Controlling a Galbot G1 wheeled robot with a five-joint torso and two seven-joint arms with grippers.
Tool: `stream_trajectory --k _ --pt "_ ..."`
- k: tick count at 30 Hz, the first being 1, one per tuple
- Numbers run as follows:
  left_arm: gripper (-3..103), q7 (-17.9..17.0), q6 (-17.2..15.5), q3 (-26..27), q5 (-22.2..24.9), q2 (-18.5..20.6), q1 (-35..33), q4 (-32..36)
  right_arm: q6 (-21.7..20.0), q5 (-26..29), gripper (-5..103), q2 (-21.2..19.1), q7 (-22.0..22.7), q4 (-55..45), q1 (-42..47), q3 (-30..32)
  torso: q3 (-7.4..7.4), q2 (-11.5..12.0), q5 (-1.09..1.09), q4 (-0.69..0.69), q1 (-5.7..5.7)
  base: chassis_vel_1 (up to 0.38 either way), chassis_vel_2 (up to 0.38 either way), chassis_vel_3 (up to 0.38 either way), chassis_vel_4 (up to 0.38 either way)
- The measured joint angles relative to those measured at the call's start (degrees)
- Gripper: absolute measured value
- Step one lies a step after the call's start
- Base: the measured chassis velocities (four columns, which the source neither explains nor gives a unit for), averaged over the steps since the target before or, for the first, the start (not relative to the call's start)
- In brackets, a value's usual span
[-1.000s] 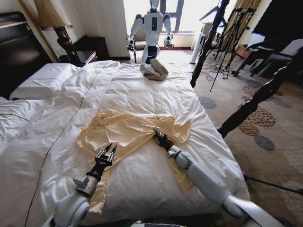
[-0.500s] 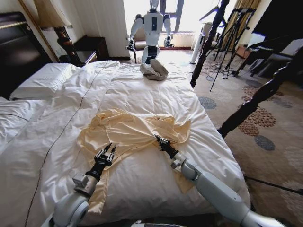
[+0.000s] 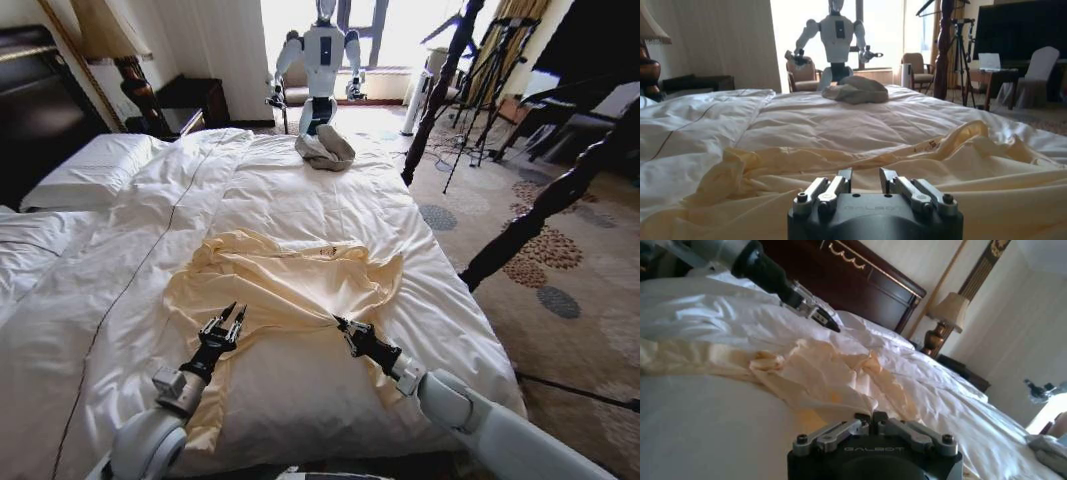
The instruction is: Pick up the clothes from the bed and hang them on the clothes hanger.
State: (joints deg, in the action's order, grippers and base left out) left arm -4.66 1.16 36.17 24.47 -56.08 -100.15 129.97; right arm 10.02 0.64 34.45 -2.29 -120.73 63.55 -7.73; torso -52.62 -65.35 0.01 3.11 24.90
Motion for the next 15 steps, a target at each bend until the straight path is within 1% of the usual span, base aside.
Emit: stream_trajectory --k 1,4,6,8,10,12,15 --pt "30 0.0 0.0 0.0 0.0 0.0 0.0 0.0 0.0 0.0 0 0.0 0.0 0.0 0.0 0.0 0.0 0.0 0.0 0.0 0.0 0.0 0.0 0.0 0.0" --pt "30 -0.01 0.16 0.76 0.01 -0.09 -0.49 0.64 -0.34 1.87 0 -1.81 -4.15 -3.01 3.46 0.62 0.0 0.0 0.01 0.0 0.0 0.0 0.0 0.0 0.0" --pt "30 -0.01 0.2 0.84 0.01 -0.1 -0.56 0.7 -0.34 1.87 0 -1.96 -4.6 -3.24 4.0 0.71 0.0 0.0 0.0 0.0 0.0 0.0 0.0 0.0 0.0" --pt "30 -0.02 0.53 1.25 0.02 -0.11 -0.85 0.88 -0.2 1.28 0 -2.88 -6.91 -4.36 7.34 1.33 0.0 0.0 0.0 0.0 0.0 0.0 0.0 0.0 0.0" --pt "30 -0.02 0.62 1.34 0.03 -0.09 -0.87 0.89 -0.06 1.1 0 -3.07 -7.32 -4.53 8.15 1.45 0.0 0.0 0.01 0.0 0.0 0.0 0.0 0.0 0.0" --pt "30 -0.04 0.82 1.59 0.12 0.09 -0.82 0.95 0.25 -0.09 0 -3.72 -8.1 -5.38 11.19 1.88 0.0 0.0 0.0 0.0 0.0 0.0 0.0 0.0 0.0" --pt "30 -0.05 0.86 1.64 0.21 0.19 -0.7 1.01 0.19 -0.79 0 -4.08 -8.52 -6.36 13.51 1.83 0.0 0.0 0.02 0.0 0.0 0.0 0.0 0.0 0.0"
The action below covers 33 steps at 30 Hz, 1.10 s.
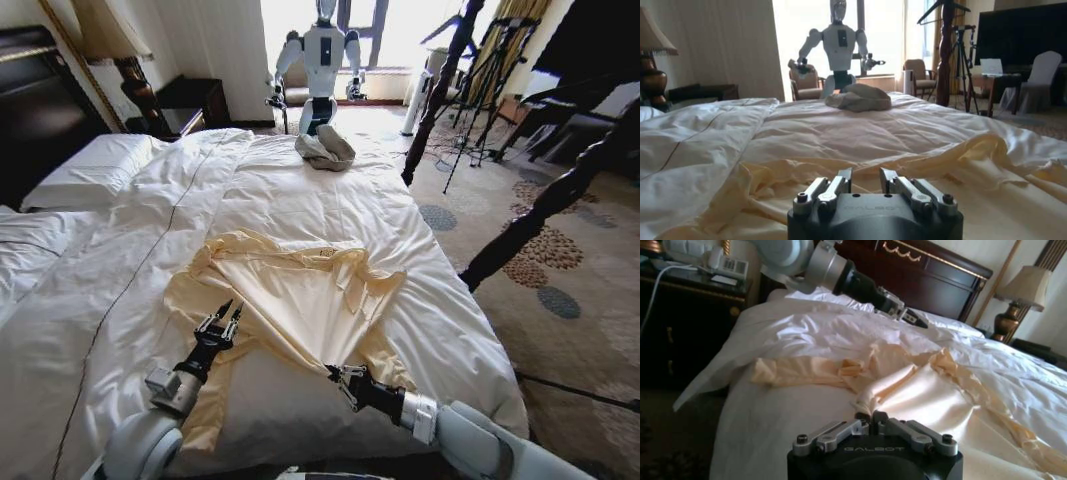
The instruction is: Pick up the clothes from the bed and hang them on the clothes hanger.
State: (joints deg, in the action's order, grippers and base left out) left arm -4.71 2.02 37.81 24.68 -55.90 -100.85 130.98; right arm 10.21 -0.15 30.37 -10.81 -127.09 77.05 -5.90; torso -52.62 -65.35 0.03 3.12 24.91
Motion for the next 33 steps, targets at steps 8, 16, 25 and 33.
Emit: stream_trajectory --k 8,16,25,33 --pt "30 -0.01 0.17 -0.29 -0.08 -0.25 0.03 -0.02 0.12 -3.54 0 1.68 -1.76 -0.6 5.42 -1.48 0.0 0.0 -0.01 0.0 0.0 0.0 0.0 0.0 0.0" --pt "30 -0.04 0.14 -0.92 -0.01 0.4 0.66 -0.79 6.0 -2.64 -2 2.67 -2.91 1.73 7.9 -0.76 0.0 0.0 -0.01 0.01 -0.01 0.0 0.0 0.0 0.0" --pt "32 -0.52 -0.09 -0.36 0.28 0.6 0.89 -1.36 15.65 6.0 15 -1.13 -13.21 3.87 0.23 0.78 -0.01 0.0 0.0 -0.02 0.01 0.0 0.0 0.0 0.0" --pt "32 -0.9 -0.34 0.24 0.64 0.19 0.65 -1.36 15.0 14.12 47 -0.43 -29.94 8.66 -4.0 0.09 -0.01 0.0 -0.01 0.0 0.0 0.0 0.0 0.0 0.0"
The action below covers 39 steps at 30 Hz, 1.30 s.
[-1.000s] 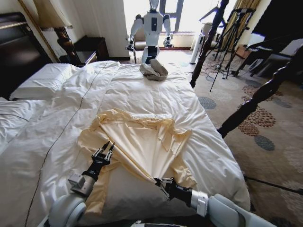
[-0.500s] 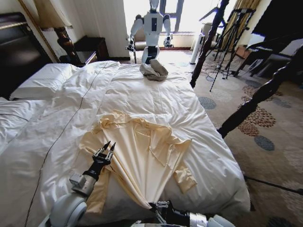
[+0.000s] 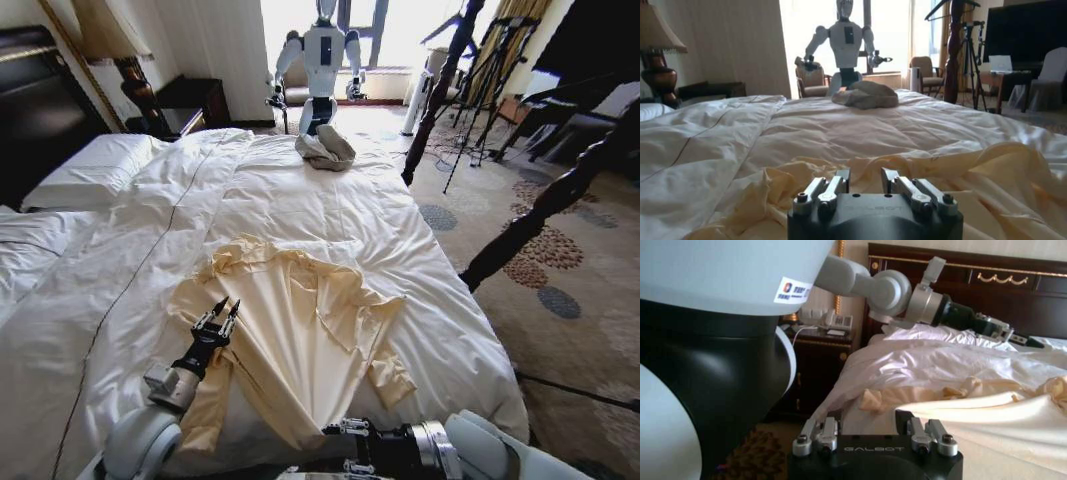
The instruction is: Pick up the clothes from the bed and hang them on the clothes hanger.
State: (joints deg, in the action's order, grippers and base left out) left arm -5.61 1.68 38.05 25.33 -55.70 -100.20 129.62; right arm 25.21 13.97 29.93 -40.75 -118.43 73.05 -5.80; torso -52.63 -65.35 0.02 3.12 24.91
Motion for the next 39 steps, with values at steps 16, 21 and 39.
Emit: stream_trajectory --k 16,21,39 --pt "32 -0.4 -0.45 -0.87 0.0 0.1 0.13 -0.31 -4.47 18.61 99 2.17 -21.96 8.26 -7.27 -0.05 0.0 0.0 0.0 0.0 0.0 0.0 0.0 0.0 0.0" --pt "32 -0.42 -0.37 -0.8 -0.2 -0.64 -0.29 0.0 -8.83 18.89 100 2.24 -27.25 10.05 -9.34 0.55 0.0 0.0 0.0 -0.01 0.01 0.0 0.0 0.0 0.0" --pt "32 -0.41 0.18 0.35 -0.78 -1.78 -1.23 0.66 -2.19 1.66 100 3.46 20.5 5.53 -9.24 1.7 0.0 0.0 0.0 0.01 0.0 0.0 0.0 0.0 0.0"
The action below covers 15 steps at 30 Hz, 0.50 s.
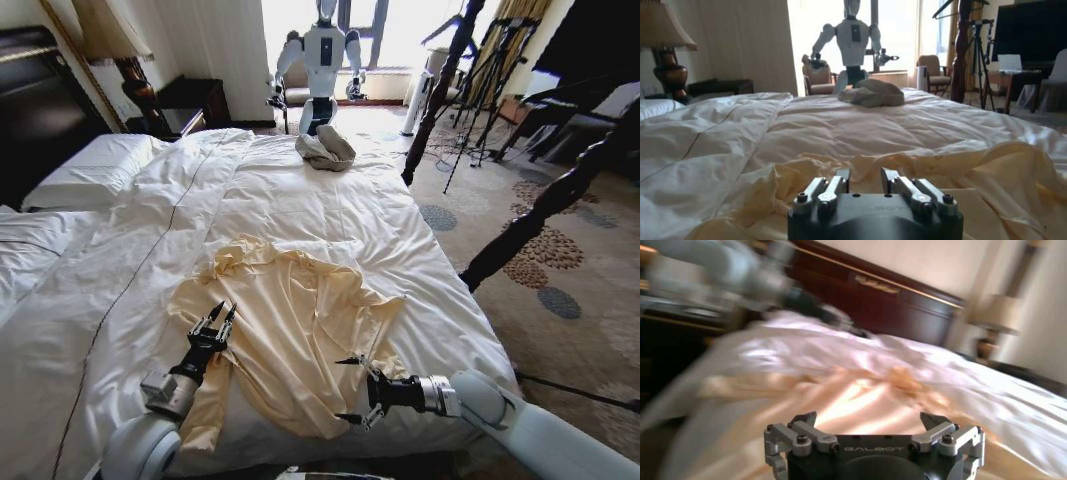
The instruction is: Pick up the clothes from the bed and hang them on the clothes hanger.
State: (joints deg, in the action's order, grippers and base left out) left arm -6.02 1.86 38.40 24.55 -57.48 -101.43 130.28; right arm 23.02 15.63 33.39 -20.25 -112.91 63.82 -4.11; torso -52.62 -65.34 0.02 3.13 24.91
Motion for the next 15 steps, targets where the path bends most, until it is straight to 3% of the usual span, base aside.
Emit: stream_trajectory --k 1,4,6,7,9,11,14,15 --pt "32 0.0 0.0 0.0 0.0 0.0 0.0 0.0 0.0 0.0 100 0.0 0.0 0.0 0.0 0.0 0.0 0.0 0.0 0.0 0.0 0.0 0.0 0.0 0.0" --pt "32 -0.07 -0.74 -1.37 1.05 2.49 1.54 -0.87 -12.03 0.33 100 6.92 21.58 2.49 -6.4 -2.76 0.0 0.0 0.02 0.03 0.0 0.0 0.0 0.0 0.0" --pt "32 -0.12 -0.99 -1.65 1.45 3.28 1.91 -0.96 -18.32 1.78 100 11.01 28.92 5.33 -12.0 -4.84 0.0 0.0 -0.01 0.0 0.0 0.0 0.0 0.0 0.0" --pt "32 -0.12 -0.99 -1.65 1.45 3.28 1.91 -0.96 -18.32 1.78 100 11.01 28.92 5.33 -12.0 -4.84 0.0 0.0 -0.01 0.0 0.0 0.0 0.0 0.0 0.0" --pt "32 -0.12 -1.46 -2.96 2.23 4.58 3.2 -1.35 -25.21 5.23 100 16.14 35.99 10.15 -21.26 -7.83 -0.01 0.0 0.02 -0.05 0.01 0.0 0.0 0.0 0.0" --pt "32 -0.12 -1.57 -3.38 2.37 4.85 3.62 -1.53 -26.46 6.06 100 17.22 37.03 11.18 -23.1 -8.34 -0.01 0.0 0.02 -0.05 0.01 0.0 0.0 0.0 0.0" --pt "32 -0.2 -2.08 -5.55 2.96 5.6 5.71 -2.49 -30.4 10.54 100 24.19 42.33 19.51 -33.09 -12.38 -0.02 0.01 0.05 0.02 0.02 0.0 0.0 0.0 0.0" --pt "32 -0.2 -2.08 -5.55 2.96 5.6 5.71 -2.49 -30.4 10.54 100 24.19 42.33 19.51 -33.09 -12.38 -0.02 0.01 0.05 0.02 0.02 0.0 0.0 0.0 0.0"
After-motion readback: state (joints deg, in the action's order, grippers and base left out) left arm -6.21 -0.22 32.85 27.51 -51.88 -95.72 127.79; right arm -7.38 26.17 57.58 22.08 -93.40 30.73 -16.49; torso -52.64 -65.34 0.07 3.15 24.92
